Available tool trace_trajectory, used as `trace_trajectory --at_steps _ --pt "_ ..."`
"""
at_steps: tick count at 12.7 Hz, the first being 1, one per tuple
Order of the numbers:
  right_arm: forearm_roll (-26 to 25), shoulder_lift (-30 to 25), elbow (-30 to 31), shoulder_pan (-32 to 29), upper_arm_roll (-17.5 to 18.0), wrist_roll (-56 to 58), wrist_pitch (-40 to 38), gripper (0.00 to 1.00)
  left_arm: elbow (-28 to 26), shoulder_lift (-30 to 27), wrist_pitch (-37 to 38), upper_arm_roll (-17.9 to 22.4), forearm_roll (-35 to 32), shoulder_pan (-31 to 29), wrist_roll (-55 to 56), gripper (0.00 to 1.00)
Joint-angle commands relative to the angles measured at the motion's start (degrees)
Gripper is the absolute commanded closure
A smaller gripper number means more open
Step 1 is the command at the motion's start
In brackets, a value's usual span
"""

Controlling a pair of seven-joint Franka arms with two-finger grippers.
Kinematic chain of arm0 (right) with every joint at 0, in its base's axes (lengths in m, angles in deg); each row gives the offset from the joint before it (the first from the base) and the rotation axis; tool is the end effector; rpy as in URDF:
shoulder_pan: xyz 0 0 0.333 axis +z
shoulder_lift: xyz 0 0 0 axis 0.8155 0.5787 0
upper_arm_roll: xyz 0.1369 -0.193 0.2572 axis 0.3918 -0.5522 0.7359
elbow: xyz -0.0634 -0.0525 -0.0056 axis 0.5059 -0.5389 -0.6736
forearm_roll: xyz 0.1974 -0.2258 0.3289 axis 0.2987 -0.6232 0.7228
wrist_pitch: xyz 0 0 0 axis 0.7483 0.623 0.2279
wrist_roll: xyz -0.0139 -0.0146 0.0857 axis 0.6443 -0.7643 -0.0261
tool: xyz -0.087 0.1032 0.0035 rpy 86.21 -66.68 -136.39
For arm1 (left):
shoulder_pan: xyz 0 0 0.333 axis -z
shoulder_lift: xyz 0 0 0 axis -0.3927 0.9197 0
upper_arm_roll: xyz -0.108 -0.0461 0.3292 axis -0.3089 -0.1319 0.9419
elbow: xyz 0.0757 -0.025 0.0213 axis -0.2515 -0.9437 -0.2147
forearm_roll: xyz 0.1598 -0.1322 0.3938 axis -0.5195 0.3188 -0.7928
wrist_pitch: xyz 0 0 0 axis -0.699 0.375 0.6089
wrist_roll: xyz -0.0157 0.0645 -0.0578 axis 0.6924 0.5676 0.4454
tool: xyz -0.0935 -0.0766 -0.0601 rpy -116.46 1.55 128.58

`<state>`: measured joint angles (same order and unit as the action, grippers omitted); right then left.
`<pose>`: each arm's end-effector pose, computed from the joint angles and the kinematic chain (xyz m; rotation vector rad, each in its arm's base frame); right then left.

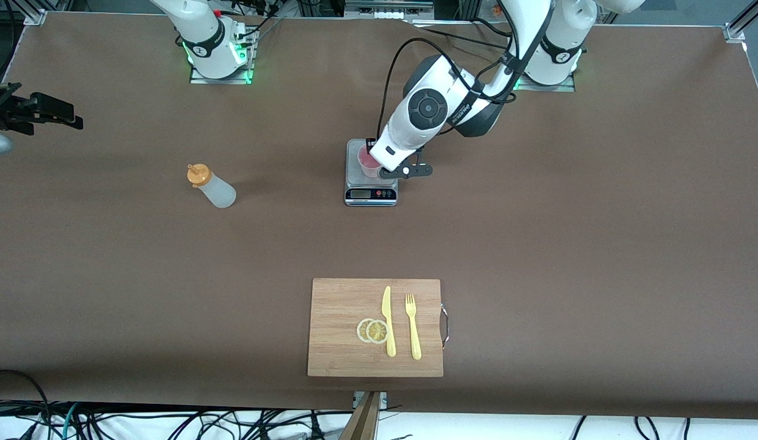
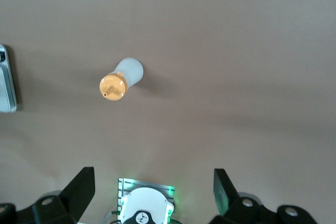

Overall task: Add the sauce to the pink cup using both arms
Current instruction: 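Lower the pink cup onto the scale and open the left gripper, then retract the left gripper while the right gripper reaches the bottle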

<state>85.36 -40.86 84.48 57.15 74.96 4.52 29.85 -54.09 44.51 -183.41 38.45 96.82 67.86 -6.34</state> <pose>0.5844 -0.0634 0.5876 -3.0453 -0.2118 0.3518 0.4624 -0.5133 0.2601 2.8966 0.2164 -0.4326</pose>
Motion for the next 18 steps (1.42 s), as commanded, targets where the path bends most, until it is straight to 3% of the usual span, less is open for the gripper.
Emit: trace_trajectory --at_steps 1,2,6,11,18 --pt "0.75 -0.17 -0.71 -0.05 -0.32 7.93 -0.23 0.00 0.49 -3.33 4.33 0.47 1.30 -0.26 0.37 0.08" --pt "0.84 -0.17 -0.45 -0.05 -0.41 11.54 0.74 0.00 0.84 -4.21 5.56 0.48 1.30 -0.96 0.29 0.02" --pt "2.14 -0.17 1.39 -0.22 -0.85 21.74 4.42 0.00 8.47 -4.66 16.18 0.74 0.43 -6.13 0.11 0.01" --pt "12.24 -0.35 9.65 -0.40 -5.24 42.48 13.92 0.01 15.68 -9.57 26.82 0.65 -10.01 -18.52 -3.38 0.01" --pt "34.64 0.70 24.93 -0.57 -11.91 78.31 20.87 0.01 22.97 -13.19 40.01 0.65 -16.44 -38.20 -27.29 0.00"
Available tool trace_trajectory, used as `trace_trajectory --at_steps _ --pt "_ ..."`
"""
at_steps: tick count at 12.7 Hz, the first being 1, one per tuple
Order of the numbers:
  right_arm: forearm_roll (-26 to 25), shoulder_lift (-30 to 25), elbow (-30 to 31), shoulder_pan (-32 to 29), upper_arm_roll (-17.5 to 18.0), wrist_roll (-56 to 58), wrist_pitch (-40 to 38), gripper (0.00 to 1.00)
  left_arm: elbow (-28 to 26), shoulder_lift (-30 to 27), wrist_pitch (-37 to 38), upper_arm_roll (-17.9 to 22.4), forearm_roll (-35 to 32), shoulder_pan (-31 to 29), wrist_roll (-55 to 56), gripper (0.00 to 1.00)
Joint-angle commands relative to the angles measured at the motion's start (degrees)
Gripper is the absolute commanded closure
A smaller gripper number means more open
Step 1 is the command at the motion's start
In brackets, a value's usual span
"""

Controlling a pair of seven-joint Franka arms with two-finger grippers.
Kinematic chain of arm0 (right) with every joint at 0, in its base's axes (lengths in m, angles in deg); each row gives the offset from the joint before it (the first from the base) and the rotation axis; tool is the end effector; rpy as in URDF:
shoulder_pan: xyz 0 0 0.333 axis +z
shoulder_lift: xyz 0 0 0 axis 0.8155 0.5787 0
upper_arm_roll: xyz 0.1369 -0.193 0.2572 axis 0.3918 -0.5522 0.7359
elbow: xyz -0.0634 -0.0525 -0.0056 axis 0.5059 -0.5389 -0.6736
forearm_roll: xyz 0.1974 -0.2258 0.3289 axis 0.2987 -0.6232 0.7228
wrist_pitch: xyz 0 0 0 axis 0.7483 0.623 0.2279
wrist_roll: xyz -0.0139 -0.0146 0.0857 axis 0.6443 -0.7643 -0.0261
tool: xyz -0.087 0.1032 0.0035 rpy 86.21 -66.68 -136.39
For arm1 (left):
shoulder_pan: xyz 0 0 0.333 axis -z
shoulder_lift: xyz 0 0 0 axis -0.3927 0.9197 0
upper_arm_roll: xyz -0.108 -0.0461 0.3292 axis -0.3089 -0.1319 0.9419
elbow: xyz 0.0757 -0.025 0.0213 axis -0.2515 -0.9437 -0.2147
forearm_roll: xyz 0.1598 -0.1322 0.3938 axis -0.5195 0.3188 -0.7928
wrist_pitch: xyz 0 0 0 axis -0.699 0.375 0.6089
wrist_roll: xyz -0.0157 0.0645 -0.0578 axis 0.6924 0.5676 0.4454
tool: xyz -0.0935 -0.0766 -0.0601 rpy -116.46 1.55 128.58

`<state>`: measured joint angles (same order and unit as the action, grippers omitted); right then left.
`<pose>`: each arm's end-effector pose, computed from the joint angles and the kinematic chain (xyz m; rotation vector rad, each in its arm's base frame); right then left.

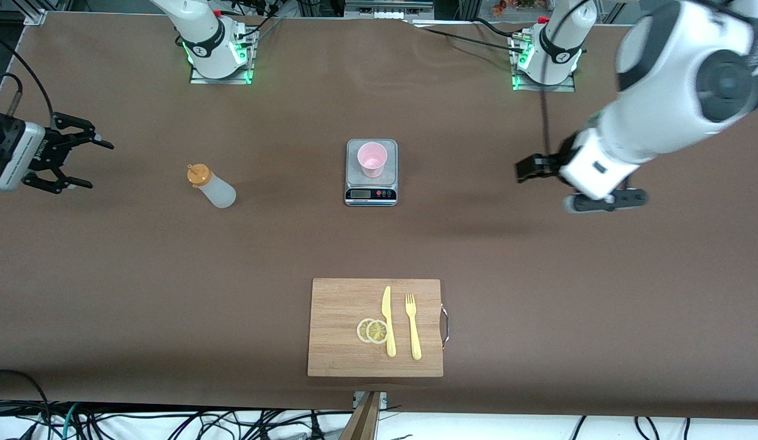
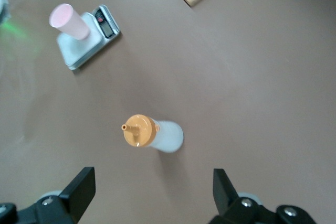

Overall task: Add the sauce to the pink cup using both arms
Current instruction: 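Retract the left gripper while the right gripper reaches the bottle, then grasp the white squeeze bottle with the right gripper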

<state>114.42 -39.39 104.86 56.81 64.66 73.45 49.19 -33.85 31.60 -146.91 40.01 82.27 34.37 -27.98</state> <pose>0.5795 -0.1148 0.4303 -2.2874 -1.2407 -0.2824 0.6495 -0.1508 0.5436 2.9855 0.1830 -0.2649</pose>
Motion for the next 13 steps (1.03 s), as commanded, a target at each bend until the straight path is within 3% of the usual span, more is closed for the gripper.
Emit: trace_trajectory --at_steps 1,4,8,12,13 --pt "8.31 0.37 6.05 -0.23 -2.75 15.19 1.54 0.01 3.88 -0.54 5.26 -0.99 -2.68 -7.00 -6.80 0.00" --pt "16.57 8.43 6.77 -2.24 -4.69 32.59 -0.56 0.01 4.16 -2.30 6.51 -0.99 -4.27 -10.88 -7.86 0.00" --pt "31.43 24.43 6.33 -5.33 -4.69 53.88 -9.52 0.01 3.63 -3.35 8.09 -1.34 -7.24 -12.12 -13.93 0.00" --pt "37.61 33.76 4.58 -5.07 -3.47 63.75 -16.56 0.01 3.54 -3.18 8.36 -1.26 -7.97 -11.95 -14.80 0.00" --pt "37.87 34.39 3.96 -5.16 -1.29 64.63 -17.27 0.01 3.98 -2.83 8.79 -1.26 -7.88 -11.95 -15.33 0.00"
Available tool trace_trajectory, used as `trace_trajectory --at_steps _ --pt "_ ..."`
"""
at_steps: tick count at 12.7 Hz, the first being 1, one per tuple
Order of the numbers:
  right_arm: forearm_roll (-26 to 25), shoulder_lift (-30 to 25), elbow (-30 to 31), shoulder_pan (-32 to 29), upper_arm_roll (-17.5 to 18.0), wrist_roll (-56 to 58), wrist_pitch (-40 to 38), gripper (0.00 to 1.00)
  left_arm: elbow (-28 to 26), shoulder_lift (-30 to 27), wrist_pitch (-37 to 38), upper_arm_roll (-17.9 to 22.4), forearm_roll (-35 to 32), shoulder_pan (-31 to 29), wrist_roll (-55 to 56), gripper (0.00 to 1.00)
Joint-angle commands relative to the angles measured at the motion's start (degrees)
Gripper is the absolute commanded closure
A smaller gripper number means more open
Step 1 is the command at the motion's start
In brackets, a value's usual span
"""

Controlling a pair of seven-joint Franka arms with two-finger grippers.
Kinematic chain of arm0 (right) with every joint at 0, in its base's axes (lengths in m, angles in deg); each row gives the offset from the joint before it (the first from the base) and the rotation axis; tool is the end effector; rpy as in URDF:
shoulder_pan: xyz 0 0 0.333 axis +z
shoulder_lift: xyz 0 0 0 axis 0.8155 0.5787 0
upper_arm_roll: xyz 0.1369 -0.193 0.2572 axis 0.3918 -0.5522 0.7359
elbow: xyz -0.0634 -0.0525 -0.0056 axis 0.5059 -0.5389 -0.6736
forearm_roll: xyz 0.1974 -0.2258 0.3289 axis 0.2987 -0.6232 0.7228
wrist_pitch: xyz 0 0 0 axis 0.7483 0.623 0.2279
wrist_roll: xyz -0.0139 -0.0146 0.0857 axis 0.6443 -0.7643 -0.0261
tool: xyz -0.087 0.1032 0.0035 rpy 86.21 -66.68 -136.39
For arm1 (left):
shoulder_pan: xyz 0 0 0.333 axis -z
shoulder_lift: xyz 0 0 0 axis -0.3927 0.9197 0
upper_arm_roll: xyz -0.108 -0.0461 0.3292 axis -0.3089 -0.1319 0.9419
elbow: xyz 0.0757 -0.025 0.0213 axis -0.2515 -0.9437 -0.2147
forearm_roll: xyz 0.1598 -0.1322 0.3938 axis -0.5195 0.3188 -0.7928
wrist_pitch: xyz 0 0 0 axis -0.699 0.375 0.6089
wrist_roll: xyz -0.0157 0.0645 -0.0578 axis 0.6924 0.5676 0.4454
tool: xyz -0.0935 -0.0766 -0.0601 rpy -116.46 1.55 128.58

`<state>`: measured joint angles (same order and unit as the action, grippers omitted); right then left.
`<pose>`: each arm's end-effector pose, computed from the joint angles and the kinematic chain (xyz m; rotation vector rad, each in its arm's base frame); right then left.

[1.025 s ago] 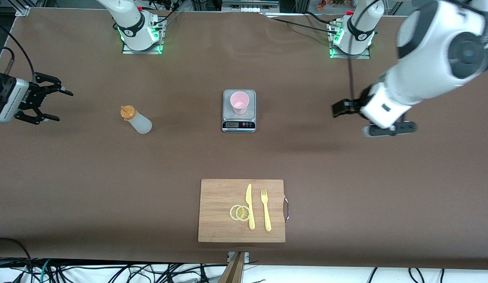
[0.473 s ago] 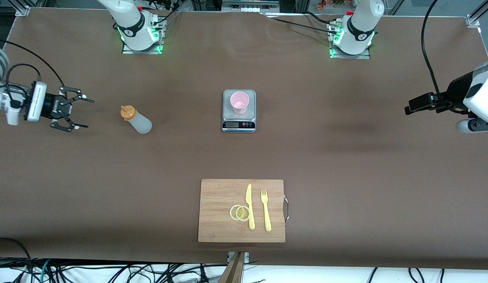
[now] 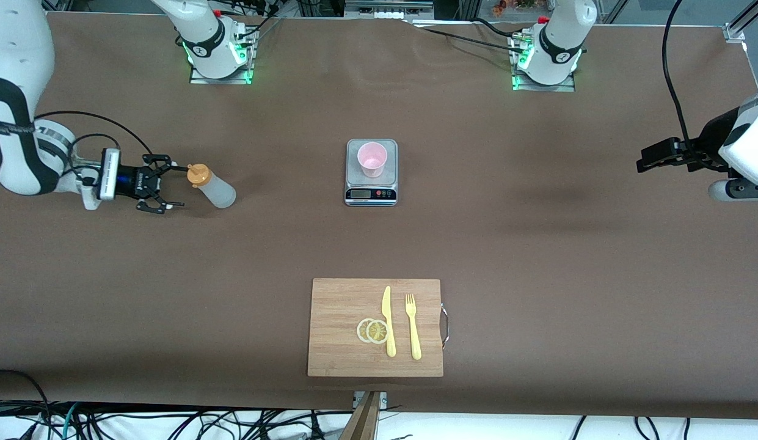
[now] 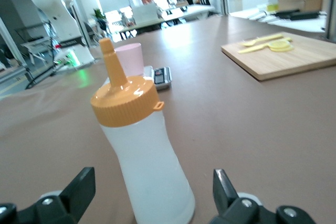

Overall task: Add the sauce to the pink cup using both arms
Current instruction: 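Grasp the white squeeze bottle with the right gripper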

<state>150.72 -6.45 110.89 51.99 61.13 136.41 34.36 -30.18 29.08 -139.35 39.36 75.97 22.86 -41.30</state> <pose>0.5236 -0.1171 0.1154 -1.5150 -1.2657 -0.8784 0.6424 -0.0109 0.5943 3.0656 0.1004 -0.2515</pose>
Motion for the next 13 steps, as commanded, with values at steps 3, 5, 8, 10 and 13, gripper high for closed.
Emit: trace_trajectory --at_steps 3,5,8,10,13 --pt "1.57 4.08 -2.51 -0.34 4.19 5.89 -4.10 0.01 0.49 -0.14 1.33 -0.60 -1.58 -0.44 -2.01 0.00" --pt "1.57 5.93 -3.82 -0.25 5.41 6.42 -4.73 0.13 0.58 0.13 1.33 -0.51 -1.49 -0.44 -2.01 0.00" --pt "1.57 6.63 -4.97 -0.25 6.48 5.29 -4.82 0.75 0.66 0.13 1.24 -0.51 -1.49 -0.35 -2.01 0.00" --pt "1.13 6.38 -5.06 0.36 6.65 1.97 -4.82 0.82 0.67 0.13 1.33 -0.43 -1.32 -0.44 -2.01 0.00" --pt "-0.62 5.06 -8.47 4.03 6.57 -8.39 -5.96 0.82 0.67 0.22 1.33 -0.25 -1.49 -0.44 -2.19 0.00"
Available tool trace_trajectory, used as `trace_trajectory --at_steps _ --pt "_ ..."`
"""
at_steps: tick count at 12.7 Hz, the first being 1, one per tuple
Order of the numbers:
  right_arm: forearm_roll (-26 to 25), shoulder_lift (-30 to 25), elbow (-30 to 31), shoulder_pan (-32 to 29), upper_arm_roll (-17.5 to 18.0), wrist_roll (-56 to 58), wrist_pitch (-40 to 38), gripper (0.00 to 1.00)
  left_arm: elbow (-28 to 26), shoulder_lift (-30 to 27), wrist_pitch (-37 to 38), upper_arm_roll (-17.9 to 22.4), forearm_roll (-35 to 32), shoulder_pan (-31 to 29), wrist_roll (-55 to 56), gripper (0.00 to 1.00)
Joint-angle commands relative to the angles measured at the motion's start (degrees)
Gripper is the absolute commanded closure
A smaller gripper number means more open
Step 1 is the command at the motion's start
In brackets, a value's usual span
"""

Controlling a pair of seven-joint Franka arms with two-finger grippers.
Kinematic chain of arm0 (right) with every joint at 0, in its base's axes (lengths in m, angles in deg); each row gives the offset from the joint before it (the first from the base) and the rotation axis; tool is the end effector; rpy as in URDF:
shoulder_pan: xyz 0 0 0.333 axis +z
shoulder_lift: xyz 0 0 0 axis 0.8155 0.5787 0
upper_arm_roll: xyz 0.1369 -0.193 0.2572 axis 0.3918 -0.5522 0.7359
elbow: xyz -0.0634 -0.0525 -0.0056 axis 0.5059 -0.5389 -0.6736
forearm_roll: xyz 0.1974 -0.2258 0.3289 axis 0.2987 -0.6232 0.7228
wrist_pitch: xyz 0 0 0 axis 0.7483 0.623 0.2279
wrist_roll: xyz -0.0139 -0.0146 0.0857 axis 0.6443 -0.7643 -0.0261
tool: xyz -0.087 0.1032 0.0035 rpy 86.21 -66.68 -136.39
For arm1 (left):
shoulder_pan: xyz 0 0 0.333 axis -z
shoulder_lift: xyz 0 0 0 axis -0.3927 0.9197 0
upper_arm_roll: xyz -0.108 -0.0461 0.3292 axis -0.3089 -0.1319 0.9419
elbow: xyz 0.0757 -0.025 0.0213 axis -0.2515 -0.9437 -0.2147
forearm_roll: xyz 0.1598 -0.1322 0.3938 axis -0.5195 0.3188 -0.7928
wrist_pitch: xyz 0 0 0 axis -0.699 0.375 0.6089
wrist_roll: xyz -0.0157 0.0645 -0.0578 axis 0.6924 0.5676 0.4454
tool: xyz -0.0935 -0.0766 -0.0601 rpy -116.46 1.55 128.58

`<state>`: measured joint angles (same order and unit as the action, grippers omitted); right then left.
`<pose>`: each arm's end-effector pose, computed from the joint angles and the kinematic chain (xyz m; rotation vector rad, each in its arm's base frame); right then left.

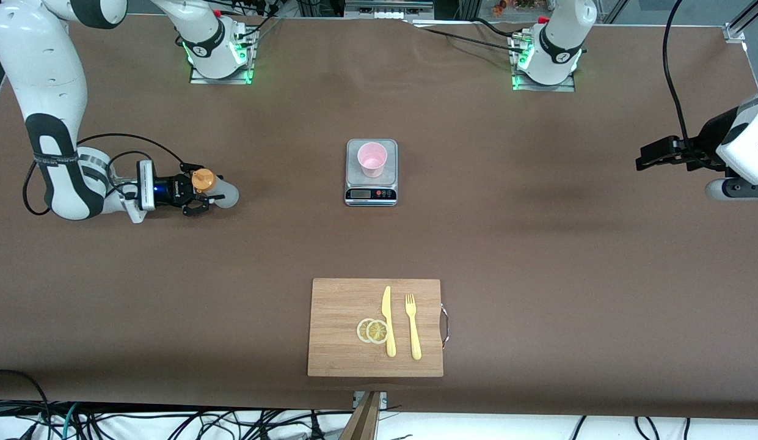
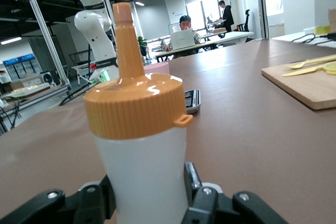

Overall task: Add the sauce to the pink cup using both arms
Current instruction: 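Grasp the white squeeze bottle with the right gripper, then lift and carry the bottle with the right gripper over the cup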

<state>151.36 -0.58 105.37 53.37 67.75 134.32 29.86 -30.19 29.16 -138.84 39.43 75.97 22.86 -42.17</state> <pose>0.5476 -0.0371 0.0887 -1.3297 -1.2407 -0.7986 0.6414 -0.0102 0.5927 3.0642 0.0786 -0.2667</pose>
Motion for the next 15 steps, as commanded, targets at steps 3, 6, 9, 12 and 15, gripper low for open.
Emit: trace_trajectory --at_steps 3,6,9,12,15 --pt "-3.63 -4.57 -6.73 8.19 -0.14 -16.06 -1.38 0.82 0.75 0.14 0.82 -0.41 -1.49 -0.26 -1.32 0.00" --pt "-10.64 -9.93 -10.08 14.43 -0.32 -29.67 2.47 0.82 0.76 0.14 0.82 -0.41 -1.40 -0.26 -1.32 0.00" --pt "-18.56 -15.74 -10.79 21.90 -0.23 -38.39 9.07 0.82 0.76 0.31 0.82 -0.41 -1.40 -0.26 -1.32 0.00" --pt "-26.46 -19.87 -10.79 27.97 -0.14 -49.71 13.55 0.82 0.76 0.40 0.82 -0.41 -1.31 -0.26 -1.41 0.00" --pt "-34.20 -21.46 -10.88 34.12 -0.05 -60.09 17.25 0.82 0.84 0.49 0.82 -0.41 -1.14 -0.26 -1.32 0.00"
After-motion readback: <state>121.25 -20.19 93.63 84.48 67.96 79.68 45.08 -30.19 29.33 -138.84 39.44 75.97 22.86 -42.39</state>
